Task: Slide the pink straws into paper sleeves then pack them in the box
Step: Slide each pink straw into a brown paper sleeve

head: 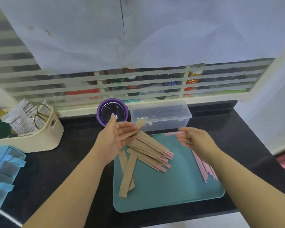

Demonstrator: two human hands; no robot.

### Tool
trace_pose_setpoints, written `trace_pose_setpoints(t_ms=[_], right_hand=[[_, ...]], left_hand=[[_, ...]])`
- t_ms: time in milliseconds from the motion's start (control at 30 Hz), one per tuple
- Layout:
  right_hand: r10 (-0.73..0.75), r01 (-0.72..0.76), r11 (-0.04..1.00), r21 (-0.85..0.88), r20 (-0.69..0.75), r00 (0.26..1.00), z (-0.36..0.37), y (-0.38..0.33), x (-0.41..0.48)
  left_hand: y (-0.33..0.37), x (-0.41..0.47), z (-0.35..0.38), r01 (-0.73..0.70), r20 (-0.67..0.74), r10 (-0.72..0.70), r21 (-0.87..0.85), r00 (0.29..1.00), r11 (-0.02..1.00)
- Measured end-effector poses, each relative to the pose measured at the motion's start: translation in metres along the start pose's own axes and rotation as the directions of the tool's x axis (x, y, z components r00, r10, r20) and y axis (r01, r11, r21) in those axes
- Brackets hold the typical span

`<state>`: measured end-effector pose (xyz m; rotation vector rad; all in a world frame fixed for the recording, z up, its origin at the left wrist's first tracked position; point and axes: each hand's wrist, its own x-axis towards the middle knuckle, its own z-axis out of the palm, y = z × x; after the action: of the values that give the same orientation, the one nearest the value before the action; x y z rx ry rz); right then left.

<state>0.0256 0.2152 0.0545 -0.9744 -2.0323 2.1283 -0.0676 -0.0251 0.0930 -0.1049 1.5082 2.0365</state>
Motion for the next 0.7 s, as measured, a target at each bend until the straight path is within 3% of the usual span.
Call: trace_pose_setpoints(t_ms=[67,167,267,333,533,700], right_hand=[[-0.091,0.090,0.995,0.040,0.026,0.996,0.002,-0.021,-0.005],[-0.199,0.199,0.972,0.127,-0.010,0.980,0.009,-0.054,-0.018],[-0.239,0.242,0.941,0.238,-0.040,0.970,0.021,-0.082,-0.029],[-0.263,0.251,0.929,0.273,0.008,0.965,0.027,-0.096,-0.039],[-0.348,0.368,0.923,-0.112,0.163,0.923,0.037,-0.112,-0.054],[-0.359,0.385,0.912,-0.143,0.182,0.916,0.035,-0.114,-0.058]], left_hand=[[0.011,-0.002,0.008,-0.047,0.010,0.047,0.050,0.999,0.998],[0.021,-0.008,0.021,-0.134,0.023,0.133,0.254,0.991,0.958],[0.027,-0.018,0.032,-0.238,0.044,0.252,0.520,0.967,0.820],[0.031,-0.025,0.041,-0.283,0.067,0.307,0.605,0.949,0.744],[0.036,-0.033,0.055,-0.352,0.191,0.300,0.613,0.935,0.708],[0.042,-0.036,0.056,-0.398,0.291,0.273,0.658,0.917,0.639]])
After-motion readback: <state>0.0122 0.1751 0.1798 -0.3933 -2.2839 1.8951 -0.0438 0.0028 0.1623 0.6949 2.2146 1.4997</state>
